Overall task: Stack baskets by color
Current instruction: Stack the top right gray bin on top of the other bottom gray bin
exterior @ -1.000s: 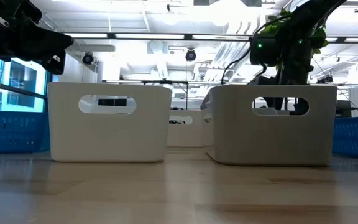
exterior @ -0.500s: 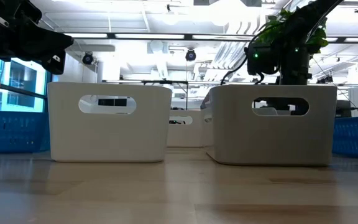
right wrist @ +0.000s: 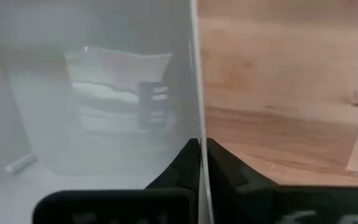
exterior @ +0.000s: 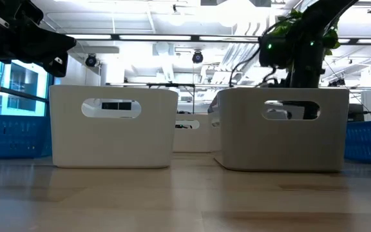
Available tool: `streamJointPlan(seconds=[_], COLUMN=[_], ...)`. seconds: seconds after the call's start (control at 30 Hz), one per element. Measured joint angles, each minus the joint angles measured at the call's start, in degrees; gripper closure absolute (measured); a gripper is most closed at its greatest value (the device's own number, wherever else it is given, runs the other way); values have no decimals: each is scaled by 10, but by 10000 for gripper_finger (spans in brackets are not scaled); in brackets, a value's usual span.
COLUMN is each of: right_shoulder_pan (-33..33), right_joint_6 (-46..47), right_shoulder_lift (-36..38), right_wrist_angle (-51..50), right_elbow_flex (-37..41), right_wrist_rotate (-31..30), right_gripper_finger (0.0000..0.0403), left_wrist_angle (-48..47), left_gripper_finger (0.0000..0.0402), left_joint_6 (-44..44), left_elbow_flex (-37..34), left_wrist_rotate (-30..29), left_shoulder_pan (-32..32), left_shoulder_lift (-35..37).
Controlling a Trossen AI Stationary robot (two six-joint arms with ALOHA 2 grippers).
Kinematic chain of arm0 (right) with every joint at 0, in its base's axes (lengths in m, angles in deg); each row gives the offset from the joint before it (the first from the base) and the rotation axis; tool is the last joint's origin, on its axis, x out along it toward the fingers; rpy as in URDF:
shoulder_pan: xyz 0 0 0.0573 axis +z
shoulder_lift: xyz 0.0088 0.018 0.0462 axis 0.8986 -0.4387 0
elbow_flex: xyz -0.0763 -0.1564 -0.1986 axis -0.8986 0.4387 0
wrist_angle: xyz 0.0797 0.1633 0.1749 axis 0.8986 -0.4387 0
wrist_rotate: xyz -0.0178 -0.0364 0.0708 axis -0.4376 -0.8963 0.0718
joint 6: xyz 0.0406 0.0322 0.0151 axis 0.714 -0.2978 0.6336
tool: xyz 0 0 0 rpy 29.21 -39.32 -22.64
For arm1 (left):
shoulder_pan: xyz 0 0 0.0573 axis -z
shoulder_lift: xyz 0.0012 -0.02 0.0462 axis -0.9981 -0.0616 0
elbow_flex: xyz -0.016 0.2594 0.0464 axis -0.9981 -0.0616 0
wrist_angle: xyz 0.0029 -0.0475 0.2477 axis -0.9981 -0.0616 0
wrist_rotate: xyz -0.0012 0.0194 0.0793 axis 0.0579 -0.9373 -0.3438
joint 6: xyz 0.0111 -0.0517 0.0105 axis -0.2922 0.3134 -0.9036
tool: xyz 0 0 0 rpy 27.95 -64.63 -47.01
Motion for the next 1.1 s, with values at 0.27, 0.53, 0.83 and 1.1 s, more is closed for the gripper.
streamJointPlan(seconds=[0.27,0.53,0.83,1.1], right_shoulder_pan=[0,51,130,177], right_joint_6=[4,20,63,65], right_shoulder_lift=[102,161,162,163], right_wrist_angle=[3,33,44,-11], right_elbow_flex=[0,0,-14,-89], right_wrist_rotate=[-11,-21,-43,-64], right_gripper_finger=[402,403,403,403], left_wrist_angle=[0,0,0,0], left_gripper_finger=[401,401,401,401], left_joint_6=[0,0,0,0], left_elbow_flex=[0,0,0,0], left_wrist_rotate=[0,0,0,0], left_shoulder_pan=[0,0,0,0], left_shoulder_lift=[0,0,0,0])
